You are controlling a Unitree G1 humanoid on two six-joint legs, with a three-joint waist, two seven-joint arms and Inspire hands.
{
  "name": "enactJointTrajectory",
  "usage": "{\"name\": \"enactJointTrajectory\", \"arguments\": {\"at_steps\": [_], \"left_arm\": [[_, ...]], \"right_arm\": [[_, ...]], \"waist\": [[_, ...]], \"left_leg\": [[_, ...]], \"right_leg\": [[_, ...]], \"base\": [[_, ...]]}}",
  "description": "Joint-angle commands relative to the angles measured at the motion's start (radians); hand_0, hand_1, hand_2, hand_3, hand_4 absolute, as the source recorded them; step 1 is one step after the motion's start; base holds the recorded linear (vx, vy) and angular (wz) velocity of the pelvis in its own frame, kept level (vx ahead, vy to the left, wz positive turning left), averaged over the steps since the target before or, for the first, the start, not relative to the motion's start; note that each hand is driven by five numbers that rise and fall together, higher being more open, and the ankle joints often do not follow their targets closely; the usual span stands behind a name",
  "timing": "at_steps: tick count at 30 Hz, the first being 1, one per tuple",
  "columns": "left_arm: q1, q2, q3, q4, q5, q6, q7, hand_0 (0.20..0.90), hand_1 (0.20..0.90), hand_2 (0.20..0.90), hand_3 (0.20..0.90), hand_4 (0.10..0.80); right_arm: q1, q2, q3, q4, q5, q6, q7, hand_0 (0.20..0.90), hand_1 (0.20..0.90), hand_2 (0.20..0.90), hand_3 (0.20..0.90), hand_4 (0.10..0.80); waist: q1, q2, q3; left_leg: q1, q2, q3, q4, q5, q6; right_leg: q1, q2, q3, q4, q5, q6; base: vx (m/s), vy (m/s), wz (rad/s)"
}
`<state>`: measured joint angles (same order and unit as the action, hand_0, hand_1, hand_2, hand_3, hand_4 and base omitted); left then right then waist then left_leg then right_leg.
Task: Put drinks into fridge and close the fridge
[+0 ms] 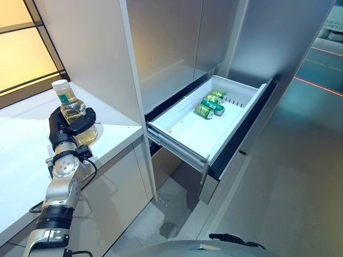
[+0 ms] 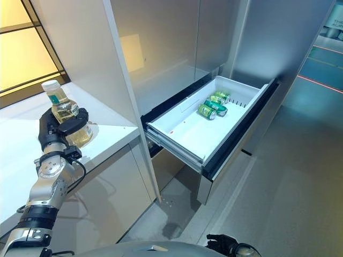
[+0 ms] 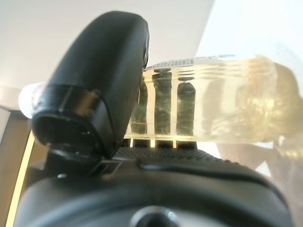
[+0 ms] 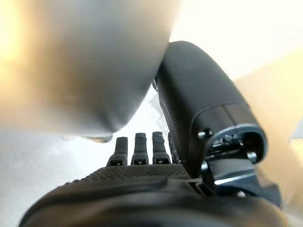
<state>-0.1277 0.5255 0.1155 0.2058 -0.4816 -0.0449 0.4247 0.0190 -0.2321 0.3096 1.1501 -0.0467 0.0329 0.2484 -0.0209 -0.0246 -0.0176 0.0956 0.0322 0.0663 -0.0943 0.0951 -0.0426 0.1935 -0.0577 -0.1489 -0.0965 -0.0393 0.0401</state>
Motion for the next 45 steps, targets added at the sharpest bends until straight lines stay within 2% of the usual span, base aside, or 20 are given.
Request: {"name": "enactJointTrajectory", "arguments": {"at_steps": [1,7,14,23,24,25,26,29,30,31,32,35,39,40,45], "left_arm": [[-0.258,0.107,0.028,-0.086,-0.022,-0.164,-0.018,0.300,0.300,0.300,0.200,0.100],[-0.255,0.078,-0.015,-0.183,-0.079,-0.151,-0.071,0.300,0.300,0.300,0.200,0.100],[-0.259,0.056,-0.075,-0.283,-0.073,-0.175,-0.113,0.300,0.300,0.300,0.200,0.100],[-0.292,0.086,-0.095,-0.393,-0.039,-0.269,-0.104,0.300,0.300,0.300,0.200,0.100],[-0.295,0.091,-0.095,-0.401,-0.038,-0.282,-0.106,0.300,0.300,0.300,0.200,0.100],[-0.288,0.096,-0.085,-0.405,-0.030,-0.315,-0.105,0.300,0.300,0.300,0.200,0.100],[-0.291,0.106,-0.076,-0.413,-0.038,-0.318,-0.102,0.300,0.300,0.300,0.200,0.100],[-0.322,0.119,-0.080,-0.432,-0.055,-0.311,-0.085,0.300,0.300,0.300,0.200,0.100],[-0.326,0.117,-0.083,-0.426,-0.050,-0.322,-0.087,0.300,0.300,0.300,0.200,0.100],[-0.329,0.117,-0.089,-0.416,-0.056,-0.339,-0.094,0.300,0.300,0.300,0.200,0.100],[-0.331,0.116,-0.095,-0.409,-0.061,-0.351,-0.098,0.300,0.300,0.300,0.200,0.100],[-0.329,0.122,-0.089,-0.407,-0.078,-0.364,-0.114,0.300,0.300,0.300,0.200,0.100],[-0.271,0.129,-0.050,-0.446,-0.096,-0.375,-0.141,0.300,0.300,0.300,0.200,0.100],[-0.254,0.125,-0.038,-0.453,-0.099,-0.380,-0.158,0.300,0.300,0.300,0.200,0.100],[-0.186,0.095,-0.003,-0.485,-0.100,-0.394,-0.213,0.300,0.300,0.300,0.200,0.100]], "right_arm": [[0.018,-0.070,0.131,-0.016,-0.148,-0.050,0.031,0.900,0.900,0.900,0.900,0.800],[-0.043,-0.096,0.260,-0.249,-0.234,-0.077,0.089,0.900,0.900,0.900,0.900,0.800],[-0.103,-0.127,0.337,-0.460,-0.268,-0.094,0.120,0.900,0.900,0.900,0.900,0.800],[-0.168,-0.165,0.331,-0.709,-0.100,-0.092,0.171,0.900,0.900,0.900,0.900,0.800],[-0.166,-0.168,0.327,-0.717,-0.028,-0.029,0.199,0.900,0.900,0.900,0.900,0.800],[-0.125,-0.166,0.320,-0.690,-0.036,-0.123,0.187,0.900,0.900,0.900,0.900,0.800],[-0.108,-0.156,0.325,-0.678,0.010,-0.170,0.212,0.900,0.900,0.900,0.900,0.800],[-0.092,-0.124,0.351,-0.753,0.031,-0.158,0.166,0.900,0.900,0.900,0.900,0.800],[-0.096,-0.123,0.358,-0.766,0.055,-0.203,0.177,0.900,0.900,0.900,0.900,0.800],[-0.115,-0.118,0.366,-0.788,0.072,-0.386,0.128,0.900,0.900,0.900,0.900,0.800],[-0.133,-0.103,0.360,-0.823,0.169,-0.411,0.187,0.900,0.900,0.900,0.900,0.800],[-0.166,-0.092,0.329,-0.912,0.228,-0.355,0.213,0.900,0.900,0.900,0.900,0.800],[-0.166,-0.152,0.223,-1.080,0.311,-0.245,0.286,0.900,0.900,0.900,0.900,0.800],[-0.164,-0.170,0.197,-1.104,0.358,-0.251,0.309,0.900,0.900,0.900,0.900,0.800],[-0.180,-0.226,0.087,-1.256,0.430,-0.158,0.404,0.900,0.900,0.900,0.900,0.800]], "waist": [[0.019,0.023,-0.006],[0.042,0.016,-0.006],[0.061,0.011,-0.007],[0.063,0.004,-0.008],[0.063,0.004,-0.007],[0.059,0.009,-0.004],[0.058,0.013,-0.003],[0.053,0.017,-0.001],[0.054,0.018,-0.002],[0.058,0.021,-0.005],[0.060,0.023,-0.009],[0.063,0.024,-0.013],[0.057,0.017,-0.014],[0.056,0.015,-0.013],[0.048,0.003,-0.009]], "left_leg": [[0.040,-0.063,-0.050,0.007,-0.163,0.039],[0.033,-0.063,-0.068,0.007,-0.158,0.037],[0.027,-0.068,-0.080,0.007,-0.155,0.037],[0.019,-0.071,-0.084,0.007,-0.146,0.034],[0.018,-0.070,-0.083,0.007,-0.145,0.034],[0.017,-0.070,-0.083,0.007,-0.146,0.036],[0.016,-0.070,-0.083,0.007,-0.146,0.038],[0.018,-0.074,-0.080,0.007,-0.149,0.040],[0.017,-0.073,-0.080,0.007,-0.147,0.040],[0.015,-0.071,-0.079,0.007,-0.145,0.038],[0.011,-0.072,-0.079,0.007,-0.143,0.038],[0.011,-0.072,-0.074,0.007,-0.144,0.040],[0.016,-0.071,-0.066,0.007,-0.146,0.041],[0.017,-0.071,-0.065,0.007,-0.146,0.041],[0.023,-0.070,-0.064,0.007,-0.145,0.040]], "right_leg": [[-0.055,0.032,0.000,0.016,-0.002,0.029],[-0.055,0.027,-0.016,0.015,-0.003,0.027],[-0.054,0.023,-0.023,0.014,-0.003,0.027],[-0.060,0.019,-0.027,0.015,0.005,0.028],[-0.061,0.019,-0.027,0.016,0.006,0.028],[-0.063,0.021,-0.023,0.019,0.006,0.028],[-0.063,0.022,-0.020,0.017,0.004,0.028],[-0.063,0.017,-0.022,0.015,0.004,0.031],[-0.064,0.016,-0.022,0.015,0.006,0.033],[-0.065,0.016,-0.024,0.016,0.007,0.036],[-0.068,0.016,-0.024,0.016,0.009,0.037],[-0.069,0.015,-0.025,0.016,0.009,0.036],[-0.067,0.016,-0.020,0.014,0.011,0.037],[-0.067,0.016,-0.018,0.014,0.012,0.037],[-0.064,0.018,-0.012,0.014,0.017,0.037]], "base": [[0.000,0.000,0.00],[-0.005,-0.005,0.03],[-0.011,0.002,0.08],[-0.011,0.003,0.01],[-0.053,0.018,0.03],[-0.058,0.026,0.03],[-0.061,0.034,0.04],[-0.038,0.028,0.03],[-0.030,0.023,0.05],[-0.021,0.018,0.04],[0.000,0.000,0.00],[0.000,0.000,0.00],[0.000,0.000,0.00],[0.000,0.000,0.00],[0.000,0.000,0.00]]}}
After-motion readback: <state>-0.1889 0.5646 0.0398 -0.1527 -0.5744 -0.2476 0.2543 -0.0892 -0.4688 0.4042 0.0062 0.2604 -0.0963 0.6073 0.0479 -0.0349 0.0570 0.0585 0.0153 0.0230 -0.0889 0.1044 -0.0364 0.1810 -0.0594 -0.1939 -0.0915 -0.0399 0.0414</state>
